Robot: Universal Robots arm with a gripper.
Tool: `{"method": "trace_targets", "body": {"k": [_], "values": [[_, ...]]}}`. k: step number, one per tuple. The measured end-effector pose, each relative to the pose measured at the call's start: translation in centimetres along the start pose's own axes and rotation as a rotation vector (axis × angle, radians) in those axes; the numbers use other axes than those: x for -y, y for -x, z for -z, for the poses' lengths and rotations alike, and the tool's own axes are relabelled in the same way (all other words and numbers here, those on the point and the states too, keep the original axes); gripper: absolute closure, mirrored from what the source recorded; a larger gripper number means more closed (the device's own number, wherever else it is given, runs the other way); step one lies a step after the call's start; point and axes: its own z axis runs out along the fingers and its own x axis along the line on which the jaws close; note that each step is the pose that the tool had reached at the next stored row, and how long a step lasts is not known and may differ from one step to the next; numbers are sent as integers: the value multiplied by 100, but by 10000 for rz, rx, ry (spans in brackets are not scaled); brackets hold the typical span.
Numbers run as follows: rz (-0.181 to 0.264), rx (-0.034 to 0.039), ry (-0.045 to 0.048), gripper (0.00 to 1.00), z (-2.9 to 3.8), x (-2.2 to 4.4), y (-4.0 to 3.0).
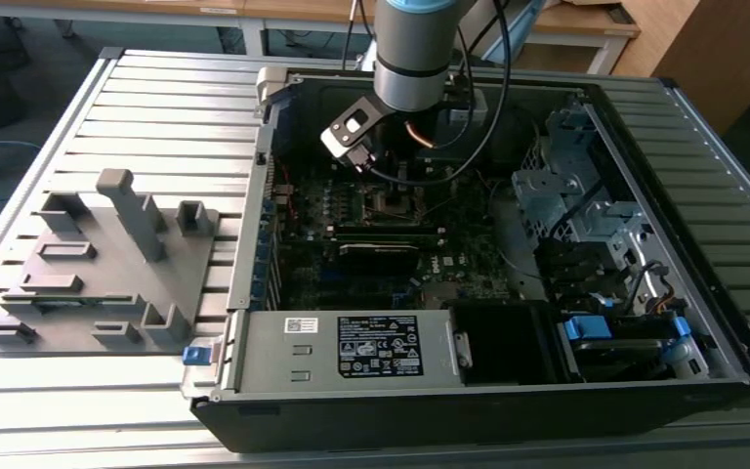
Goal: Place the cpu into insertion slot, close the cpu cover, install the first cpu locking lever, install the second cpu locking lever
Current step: 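Place the cpu into insertion slot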
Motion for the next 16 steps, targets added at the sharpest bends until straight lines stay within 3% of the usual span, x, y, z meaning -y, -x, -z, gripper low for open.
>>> {"method": "trace_targets", "body": {"k": [16], "values": [[-1, -20, 12, 90, 1, -2, -3]]}}
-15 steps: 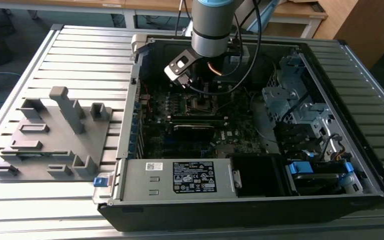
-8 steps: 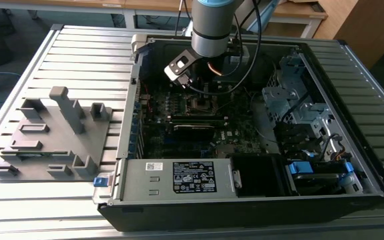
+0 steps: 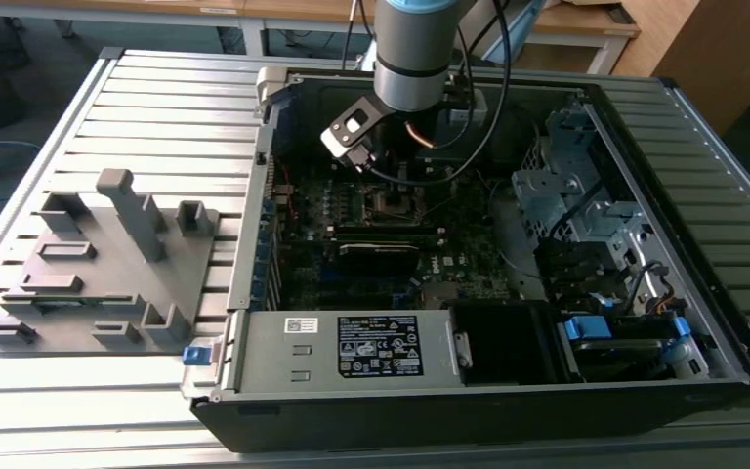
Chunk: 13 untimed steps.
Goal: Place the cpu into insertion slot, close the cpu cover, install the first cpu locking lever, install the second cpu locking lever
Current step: 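Place the cpu into insertion slot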
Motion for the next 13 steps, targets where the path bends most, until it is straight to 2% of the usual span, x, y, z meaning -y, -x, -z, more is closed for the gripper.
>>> {"method": "trace_targets", "body": {"k": [13], "values": [[0, 16, -10, 90, 160, -1, 0]]}}
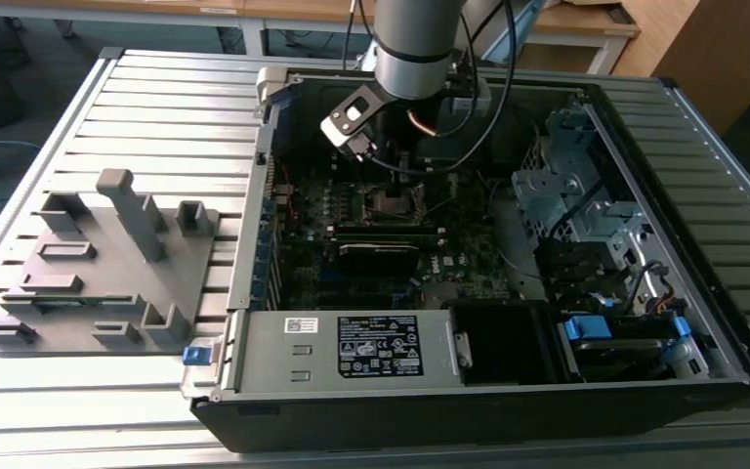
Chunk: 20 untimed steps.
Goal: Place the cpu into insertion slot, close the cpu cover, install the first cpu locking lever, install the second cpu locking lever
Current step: 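Place the cpu into insertion slot, then close the cpu cover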
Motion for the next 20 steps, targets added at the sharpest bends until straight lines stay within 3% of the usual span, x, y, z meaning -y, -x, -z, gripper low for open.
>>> {"method": "trace_targets", "body": {"k": [20], "values": [[0, 2, -1, 90, 116, -2, -1]]}}
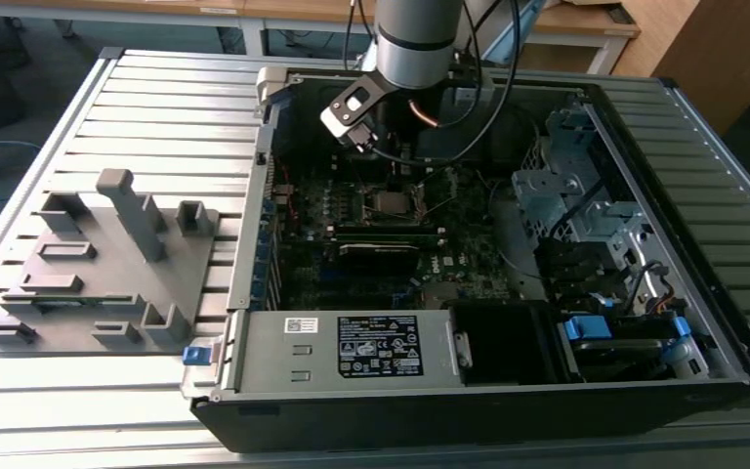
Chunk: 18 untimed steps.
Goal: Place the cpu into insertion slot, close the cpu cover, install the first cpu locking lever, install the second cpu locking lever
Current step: 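Close the cpu cover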
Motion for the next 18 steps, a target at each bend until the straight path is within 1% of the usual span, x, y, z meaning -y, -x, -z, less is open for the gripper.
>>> {"method": "trace_targets", "body": {"k": [3, 5, 14, 18], "values": [[0, -4, 2, 90, 5, -1, -1], [6, -2, 1, 90, 27, -1, -1], [6, -9, 0, 90, 37, -1, -1], [6, -9, 1, 90, 52, -1, -1]]}}
